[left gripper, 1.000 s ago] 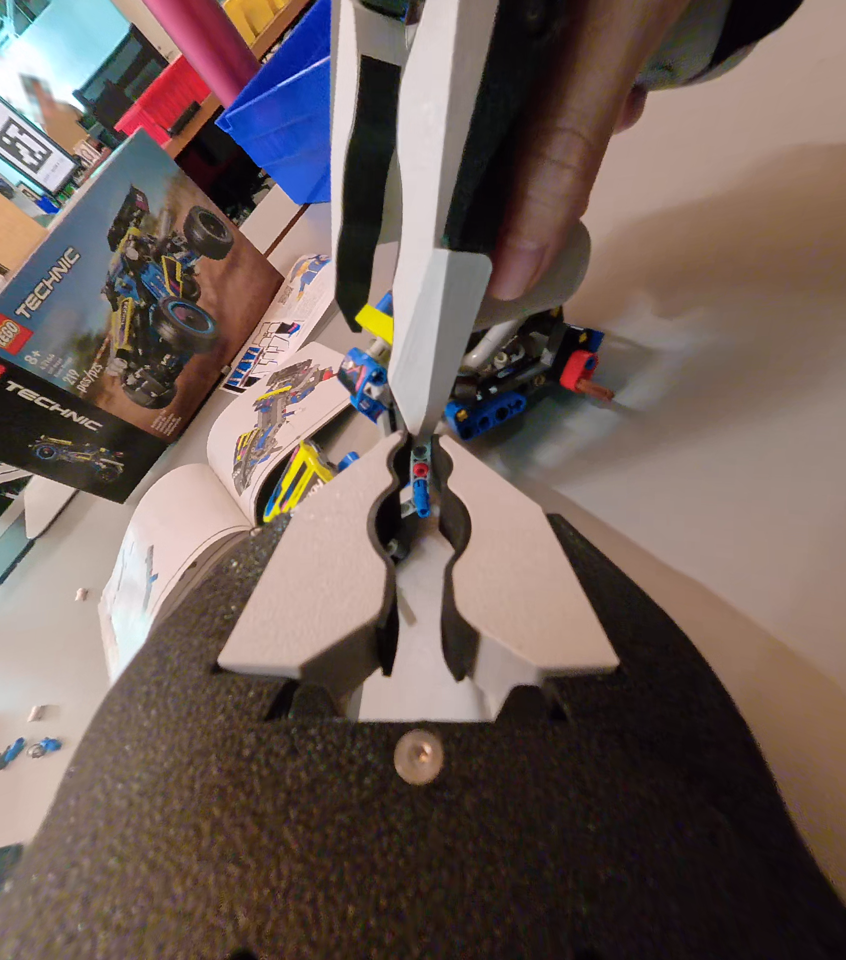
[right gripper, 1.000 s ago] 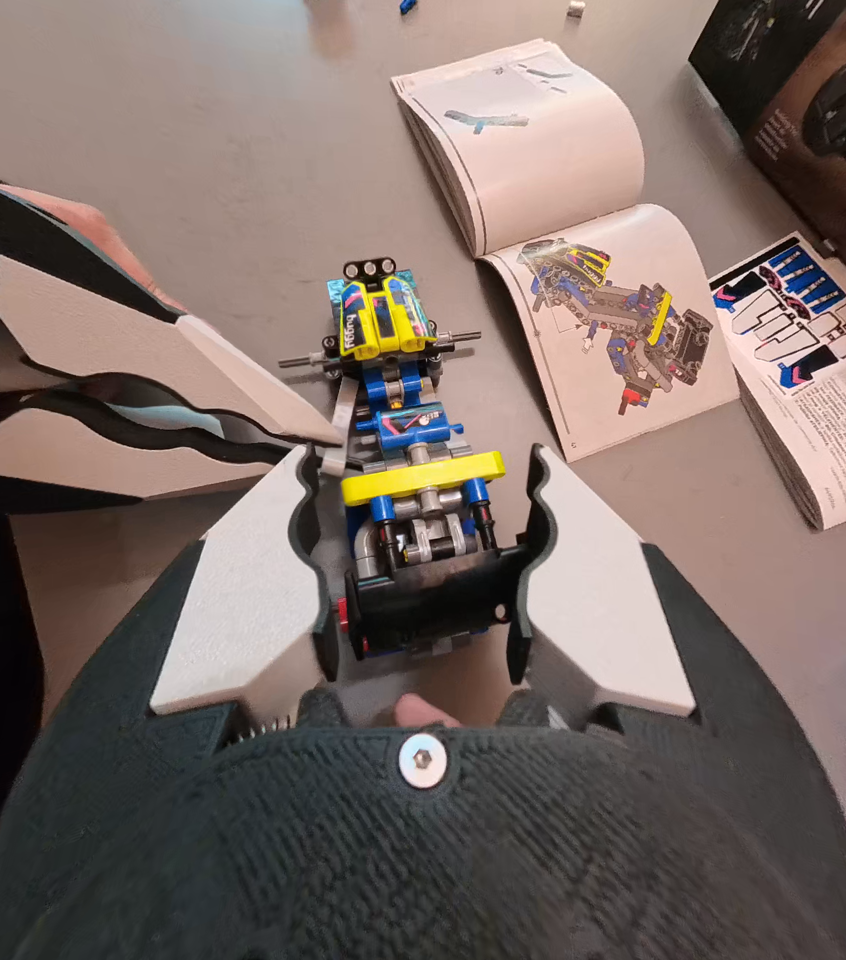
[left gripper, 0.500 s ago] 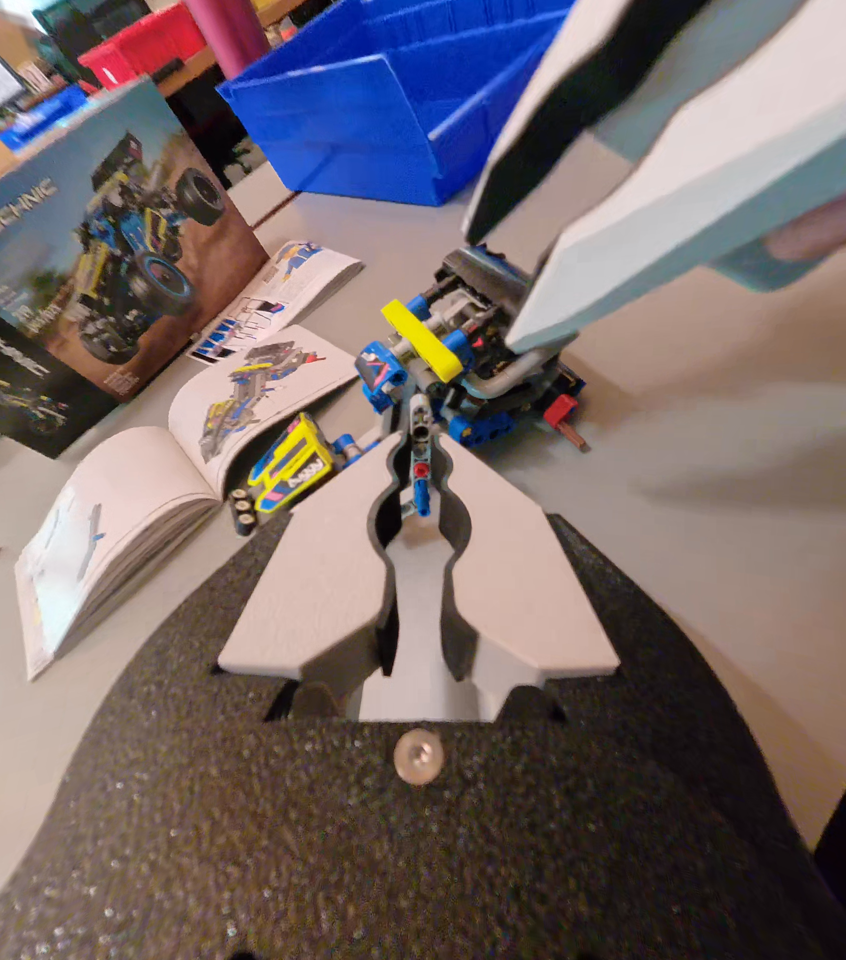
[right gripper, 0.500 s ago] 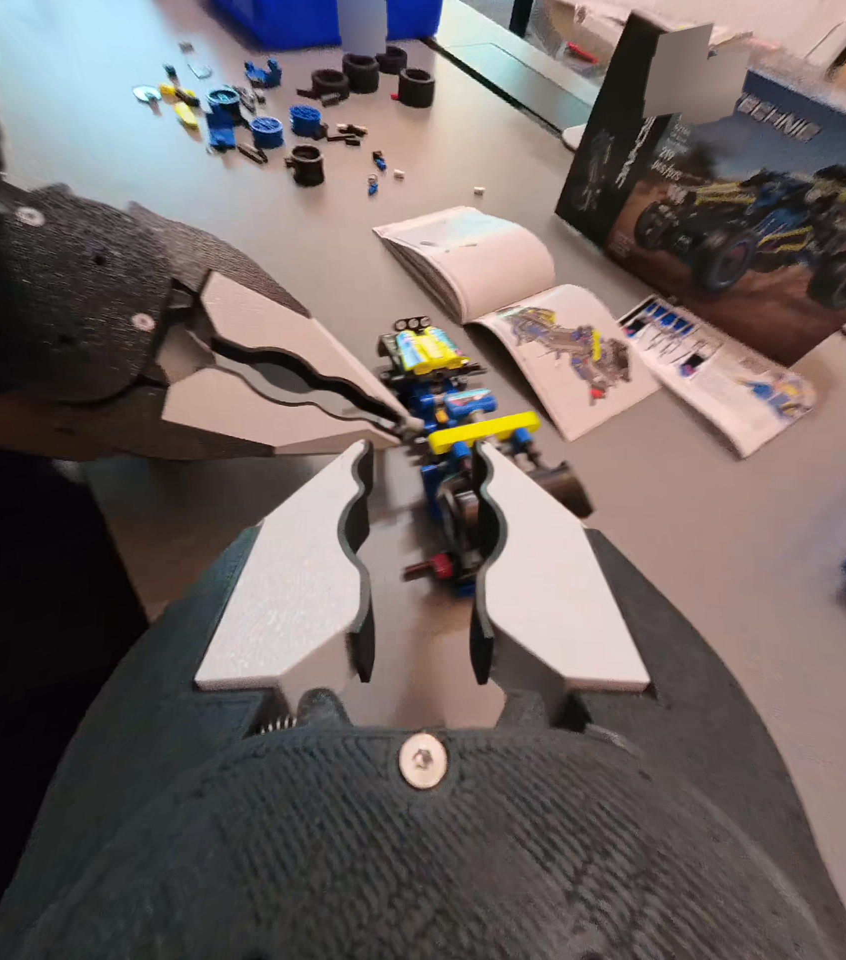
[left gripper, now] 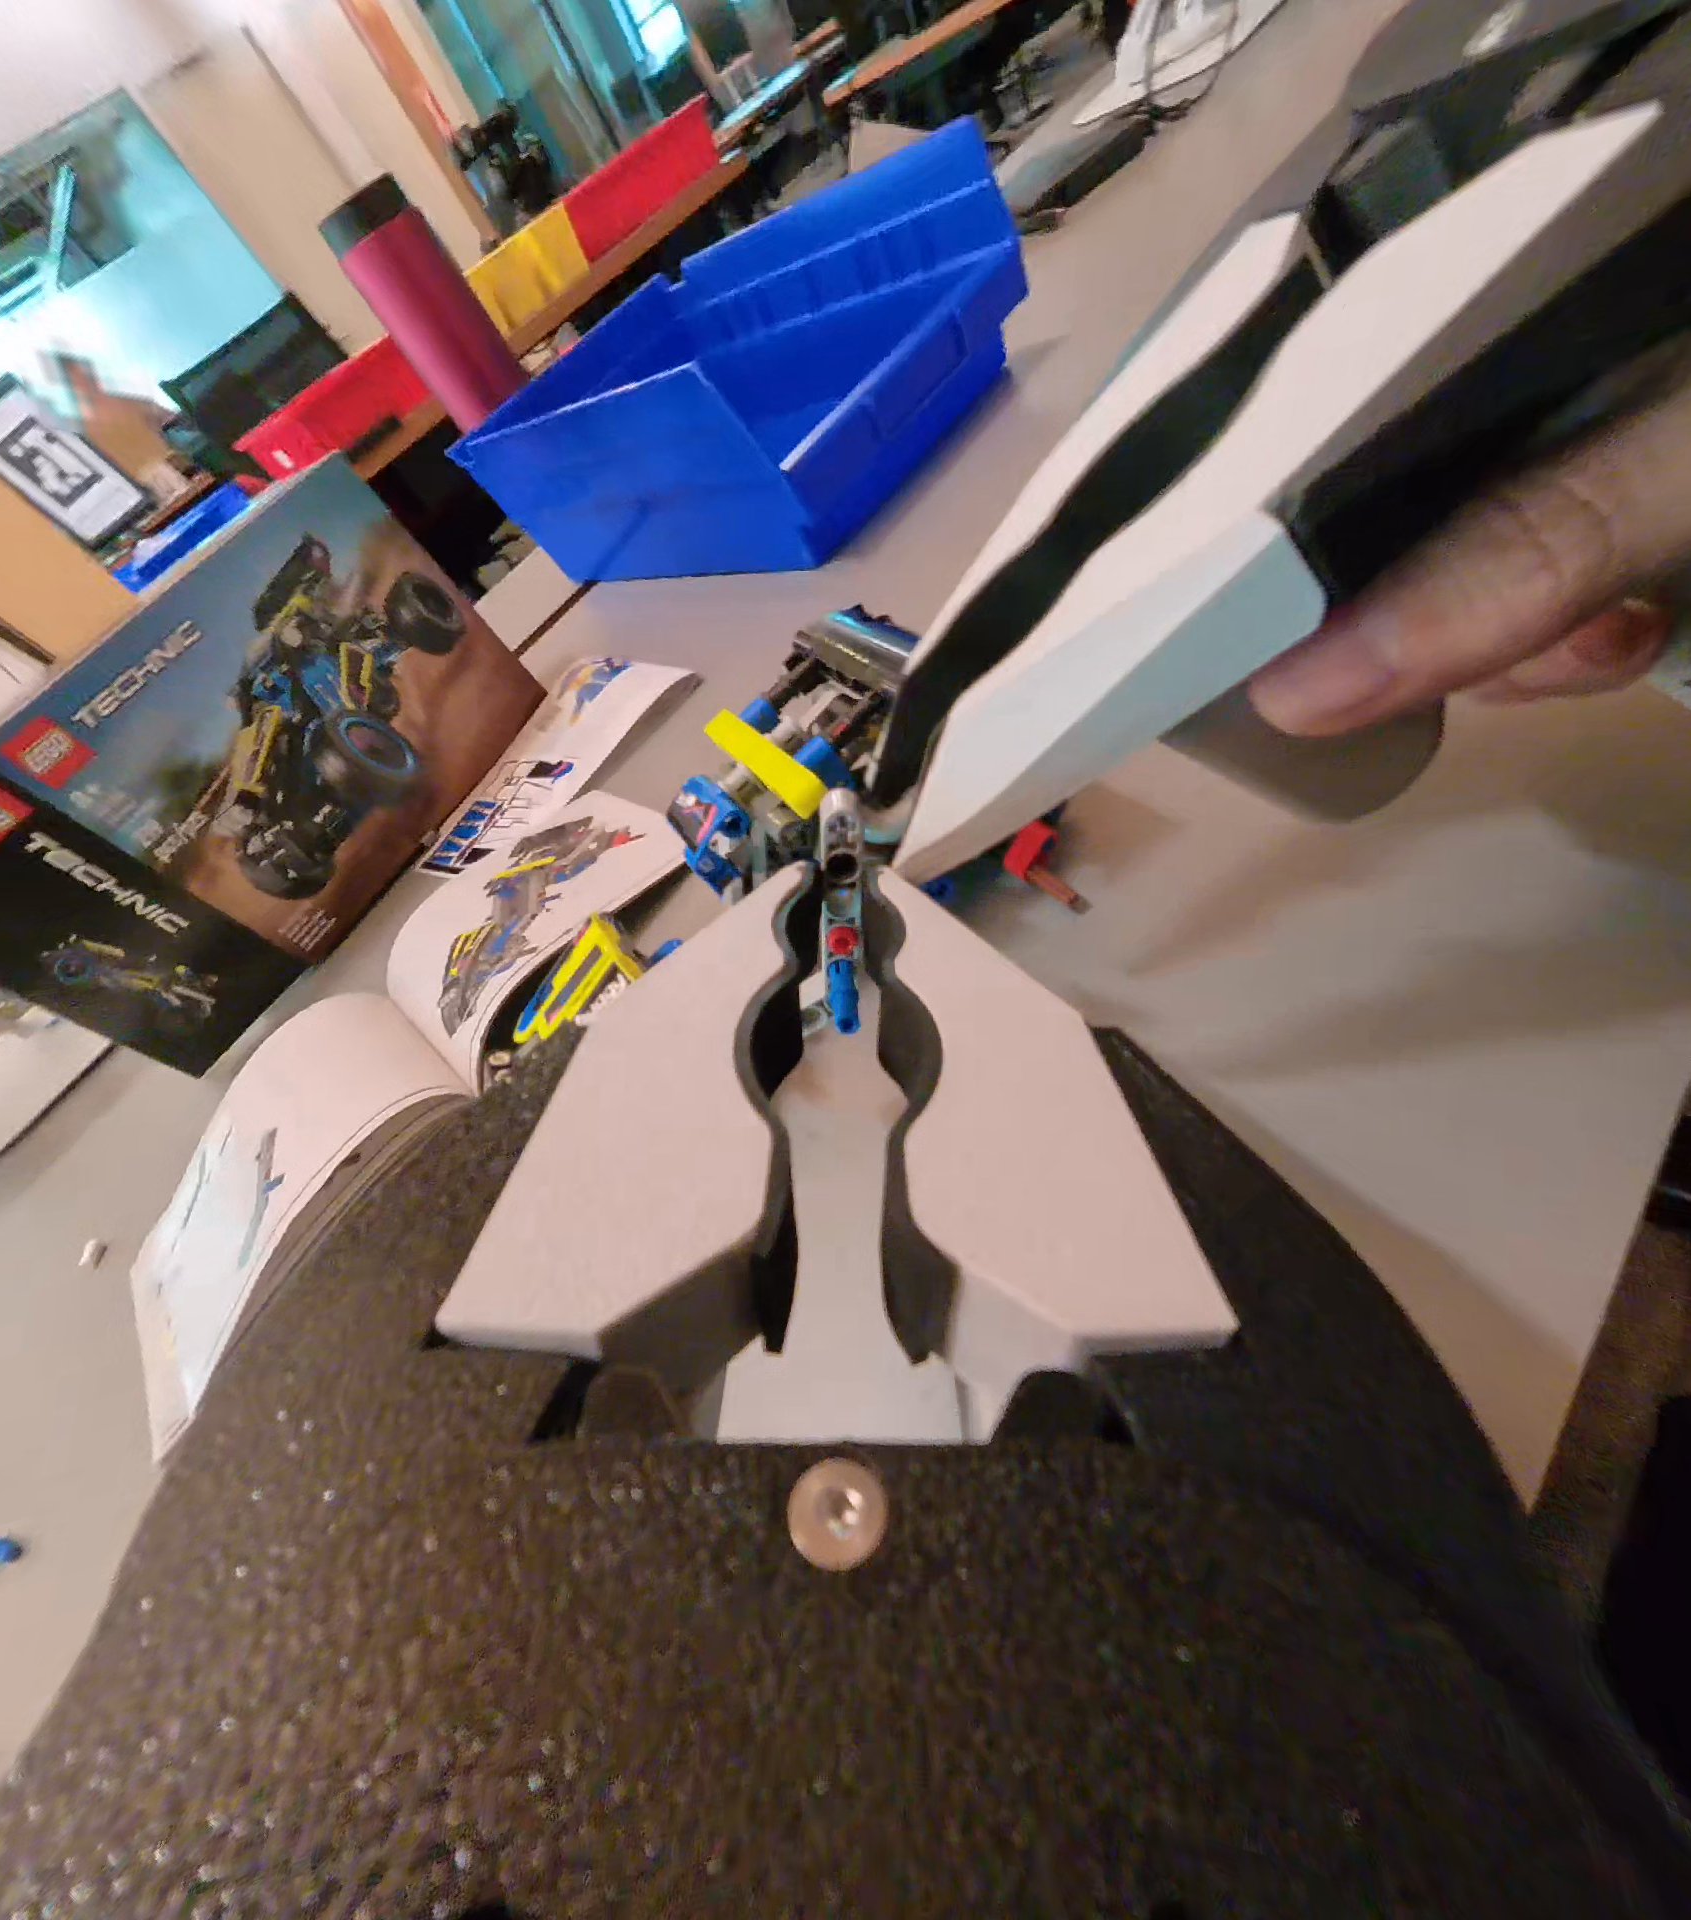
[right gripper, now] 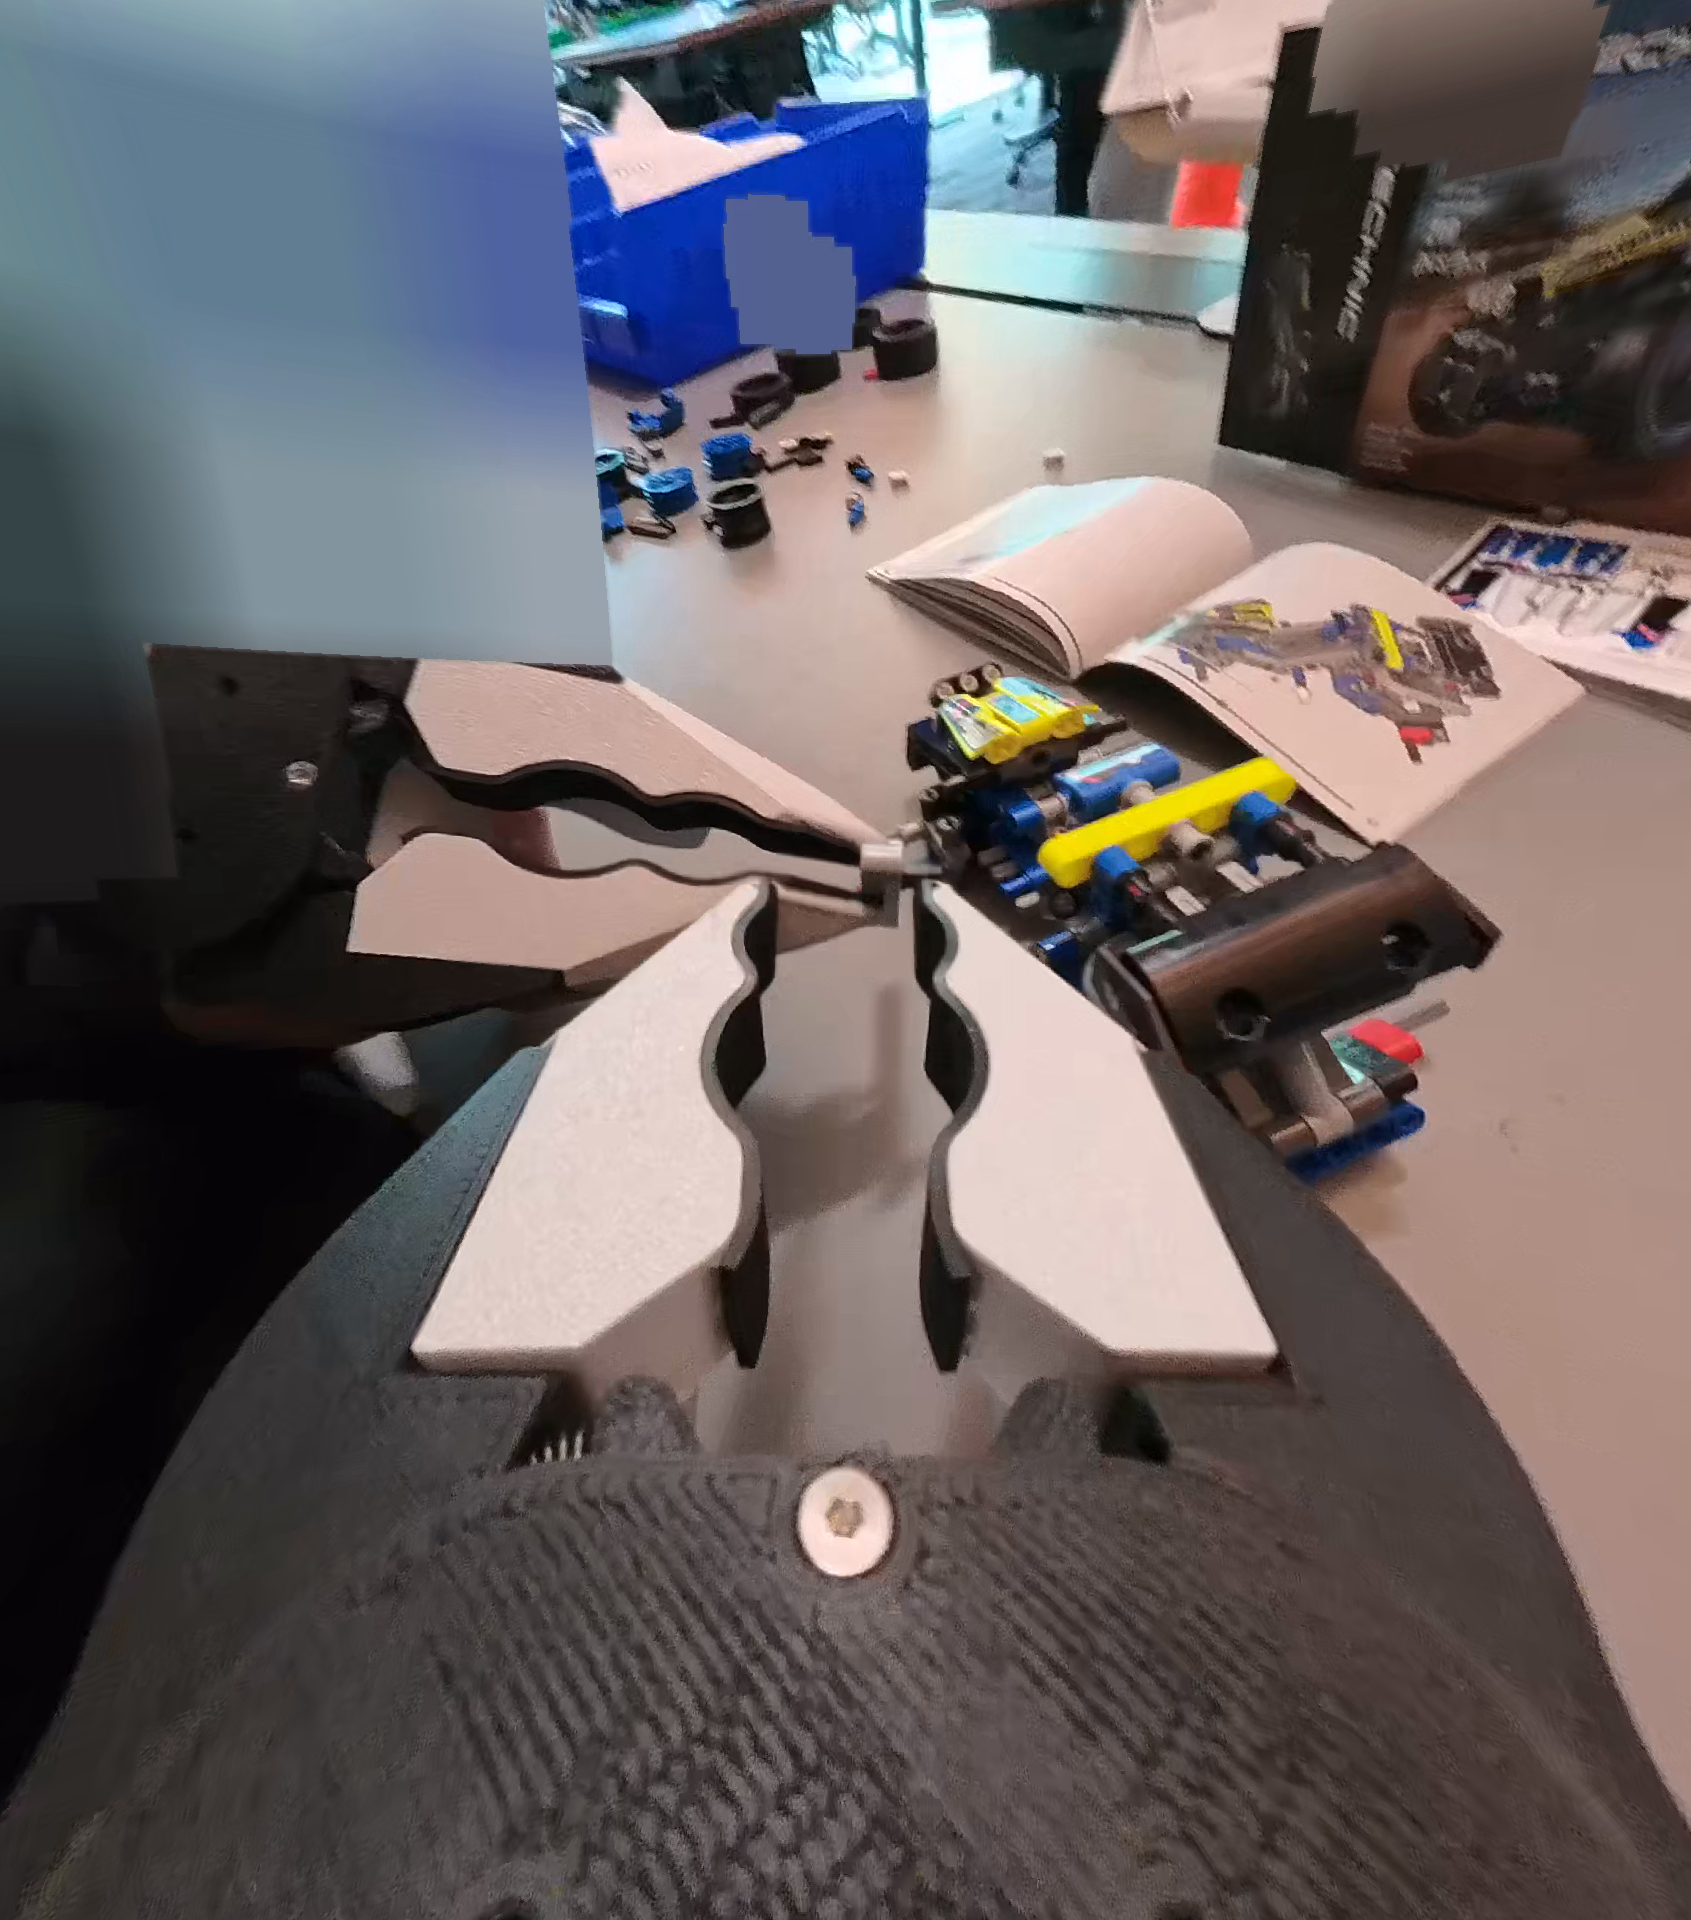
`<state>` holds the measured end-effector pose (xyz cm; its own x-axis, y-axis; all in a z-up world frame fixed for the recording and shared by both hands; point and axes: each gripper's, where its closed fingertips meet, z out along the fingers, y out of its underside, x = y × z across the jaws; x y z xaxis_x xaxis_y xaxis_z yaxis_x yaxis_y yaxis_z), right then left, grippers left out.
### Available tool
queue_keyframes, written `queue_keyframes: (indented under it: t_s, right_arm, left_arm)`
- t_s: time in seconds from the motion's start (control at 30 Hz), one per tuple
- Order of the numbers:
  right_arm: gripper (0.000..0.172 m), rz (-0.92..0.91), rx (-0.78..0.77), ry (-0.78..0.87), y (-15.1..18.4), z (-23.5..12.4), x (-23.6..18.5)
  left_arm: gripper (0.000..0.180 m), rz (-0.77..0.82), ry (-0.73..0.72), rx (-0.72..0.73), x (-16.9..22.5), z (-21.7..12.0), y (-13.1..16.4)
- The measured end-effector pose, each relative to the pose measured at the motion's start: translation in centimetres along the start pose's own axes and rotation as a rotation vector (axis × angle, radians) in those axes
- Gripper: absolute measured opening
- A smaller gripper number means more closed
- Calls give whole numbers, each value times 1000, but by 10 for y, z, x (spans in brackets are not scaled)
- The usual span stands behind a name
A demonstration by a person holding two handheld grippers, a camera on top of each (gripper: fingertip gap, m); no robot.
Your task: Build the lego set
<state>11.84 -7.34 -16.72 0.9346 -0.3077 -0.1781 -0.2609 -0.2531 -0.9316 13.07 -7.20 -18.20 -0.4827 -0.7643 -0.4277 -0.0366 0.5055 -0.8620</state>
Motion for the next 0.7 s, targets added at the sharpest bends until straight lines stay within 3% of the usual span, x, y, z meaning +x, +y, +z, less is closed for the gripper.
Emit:
queue_keyframes:
  t_s: [0.03,0.17,0.27,0.43,0.7]
  right_arm:
    - [31,-5,8,-19,-2,0,-4]
    - [25,-13,-3,-68,0,2,-14]
    - [7,-53,-5,-58,0,-2,-10]
    - [14,-87,-18,-88,3,0,-13]
    - [8,-194,-84,-37,9,5,-6]
  left_arm:
    - [4,11,12,6,1,-2,1]
    - [4,69,31,55,7,-8,-2]
    - [4,126,48,91,11,-13,-5]
    - [4,161,52,107,13,-12,-4]
    - [4,229,45,98,13,-6,3]
